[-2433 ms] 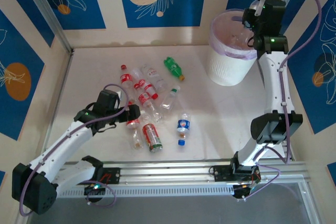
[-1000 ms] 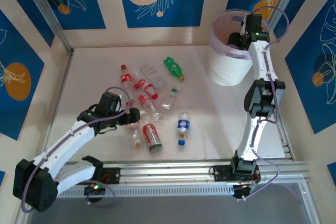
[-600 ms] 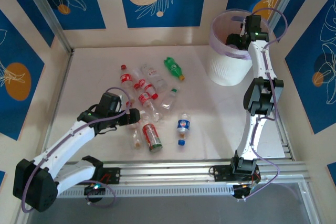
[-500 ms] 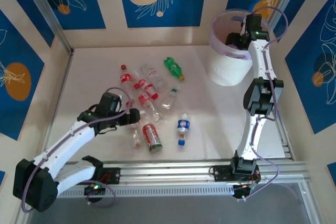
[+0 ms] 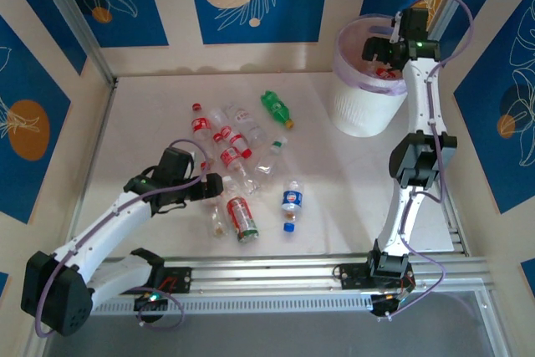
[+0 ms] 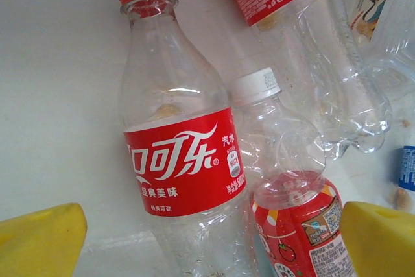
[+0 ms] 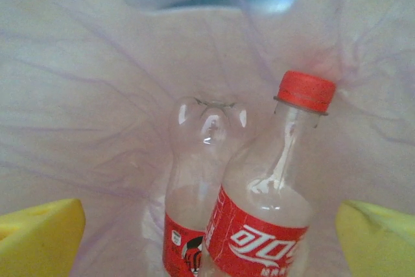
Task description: Put the plastic bottles in the bin
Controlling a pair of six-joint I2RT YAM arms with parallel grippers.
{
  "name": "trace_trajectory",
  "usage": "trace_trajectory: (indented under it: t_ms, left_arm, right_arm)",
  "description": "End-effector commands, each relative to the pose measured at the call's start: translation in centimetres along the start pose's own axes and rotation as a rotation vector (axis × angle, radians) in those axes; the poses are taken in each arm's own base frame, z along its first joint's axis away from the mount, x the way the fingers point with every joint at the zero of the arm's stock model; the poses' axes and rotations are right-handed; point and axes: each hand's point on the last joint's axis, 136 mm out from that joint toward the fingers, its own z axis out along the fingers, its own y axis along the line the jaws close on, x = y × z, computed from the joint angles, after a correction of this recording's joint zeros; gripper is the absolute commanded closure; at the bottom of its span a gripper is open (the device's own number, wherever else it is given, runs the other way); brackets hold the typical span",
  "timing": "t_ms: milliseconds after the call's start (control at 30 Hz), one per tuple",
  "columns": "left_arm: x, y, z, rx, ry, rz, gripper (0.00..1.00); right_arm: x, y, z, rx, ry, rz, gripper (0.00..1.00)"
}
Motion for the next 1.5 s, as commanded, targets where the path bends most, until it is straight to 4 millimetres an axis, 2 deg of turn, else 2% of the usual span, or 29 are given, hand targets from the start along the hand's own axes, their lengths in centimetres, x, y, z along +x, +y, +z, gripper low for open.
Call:
trace_trajectory:
  t_ms: [0, 200, 367, 533, 667, 767, 933, 1067, 1267, 1467]
  left_arm:
    - [0.8, 0.3, 0.2, -0.005, 0.048, -0.003, 0.00]
    - [2.3, 0.5, 0.1, 0.002, 0.107, -0.032, 0.00]
    - [3.7, 0.8, 0.2, 0.013, 0.134, -0.079, 0.00]
    - [4.2, -0.7, 0.8, 0.107, 0.147, -0.133, 0.00]
    - [6.0, -0.6, 1.3, 0.100, 0.220, -0.154, 0.00]
    - [7.4, -0.3, 1.3, 0.083, 0.261, -0.169, 0.00]
    - [9.1, 0.3, 1.5, 0.073, 0.292, -0.204, 0.00]
    - [9.9, 0.5, 2.5, 0.091, 0.298, -0.248, 0.05]
    - [10.5, 0.3, 3.9, 0.101, 0.317, -0.268, 0.08]
    - [11.0, 1.1, 4.8, 0.056, 0.336, -0.259, 0.17]
  right_arm:
    - [-3.6, 1.7, -6.7, -0.039, -0.134, -0.034, 0.01]
    - [-4.9, 4.0, -12.0, -0.073, -0.215, -0.084, 0.01]
    - [-3.8, 6.5, -16.2, -0.126, -0.248, -0.104, 0.01]
    - [-0.3, 10.9, -21.2, -0.276, -0.283, -0.136, 0.01]
    - [3.1, 13.2, -23.5, -0.389, -0.254, -0.124, 0.01]
    - [5.9, 14.0, -23.9, -0.427, -0.196, -0.117, 0.01]
    - [10.2, 15.0, -23.1, -0.474, -0.106, -0.104, 0.01]
    - [12.1, 15.3, -22.0, -0.496, -0.058, -0.106, 0.00]
    - [14.4, 15.1, -20.7, -0.487, 0.010, -0.103, 0.01]
    - [17.0, 14.2, -19.9, -0.470, 0.053, -0.070, 0.01]
